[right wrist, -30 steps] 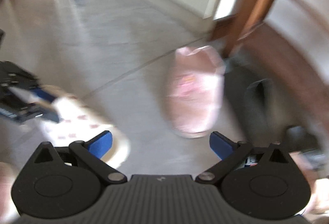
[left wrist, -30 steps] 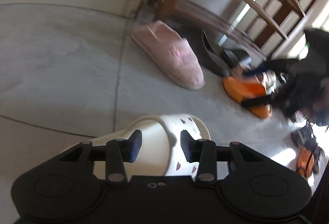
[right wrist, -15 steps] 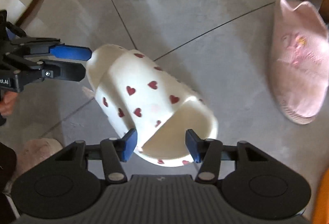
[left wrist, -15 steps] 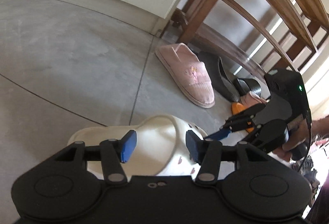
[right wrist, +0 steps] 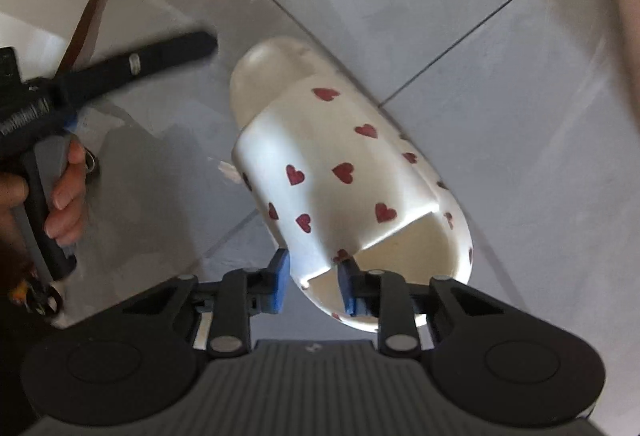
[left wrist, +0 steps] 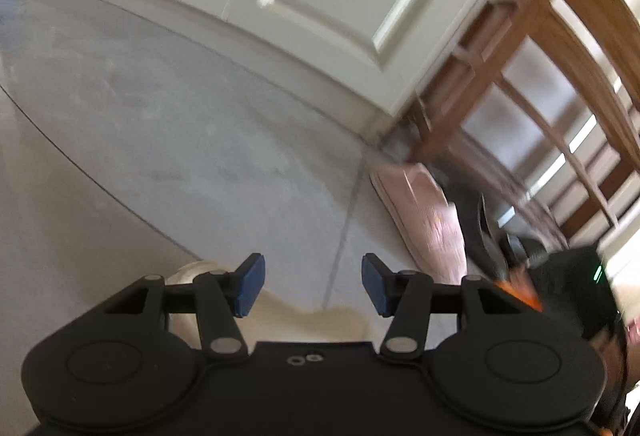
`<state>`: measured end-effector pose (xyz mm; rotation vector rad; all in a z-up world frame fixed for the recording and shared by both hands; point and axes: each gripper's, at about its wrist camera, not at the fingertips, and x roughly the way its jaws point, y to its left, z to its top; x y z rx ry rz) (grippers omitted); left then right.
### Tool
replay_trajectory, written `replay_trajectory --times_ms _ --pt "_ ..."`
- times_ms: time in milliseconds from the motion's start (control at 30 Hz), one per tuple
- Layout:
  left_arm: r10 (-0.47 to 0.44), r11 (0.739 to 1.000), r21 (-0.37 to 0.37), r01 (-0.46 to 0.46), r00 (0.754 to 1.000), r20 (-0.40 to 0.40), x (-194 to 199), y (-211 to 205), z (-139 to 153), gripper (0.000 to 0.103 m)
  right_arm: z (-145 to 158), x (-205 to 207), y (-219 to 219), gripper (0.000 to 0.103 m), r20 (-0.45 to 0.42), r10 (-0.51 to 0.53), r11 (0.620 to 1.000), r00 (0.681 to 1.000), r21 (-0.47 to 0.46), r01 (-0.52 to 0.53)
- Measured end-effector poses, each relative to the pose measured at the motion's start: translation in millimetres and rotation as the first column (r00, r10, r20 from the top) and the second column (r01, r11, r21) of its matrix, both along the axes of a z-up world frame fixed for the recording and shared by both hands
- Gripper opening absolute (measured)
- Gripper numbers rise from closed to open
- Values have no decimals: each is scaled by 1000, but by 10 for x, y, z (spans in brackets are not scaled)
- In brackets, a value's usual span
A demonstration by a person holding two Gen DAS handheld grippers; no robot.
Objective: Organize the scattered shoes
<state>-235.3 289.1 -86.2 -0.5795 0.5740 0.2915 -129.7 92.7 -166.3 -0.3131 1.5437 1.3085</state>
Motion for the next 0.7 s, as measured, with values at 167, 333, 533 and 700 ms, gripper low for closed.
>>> replay_trajectory --times_ms 167,333,533,700 --pt "114 992 37 -117 991 63 -164 173 170 53 -9 -437 636 32 31 -24 992 999 124 20" --pt "208 974 71 -216 973 101 -323 304 292 54 134 -618 1168 48 -7 16 947 1000 321 -13" --pt "216 971 82 -226 970 115 -336 331 351 54 548 -655 977 51 259 149 891 954 384 -243" --pt "176 982 53 -183 979 106 -181 254 312 54 438 -578 972 50 542 164 903 824 252 -347"
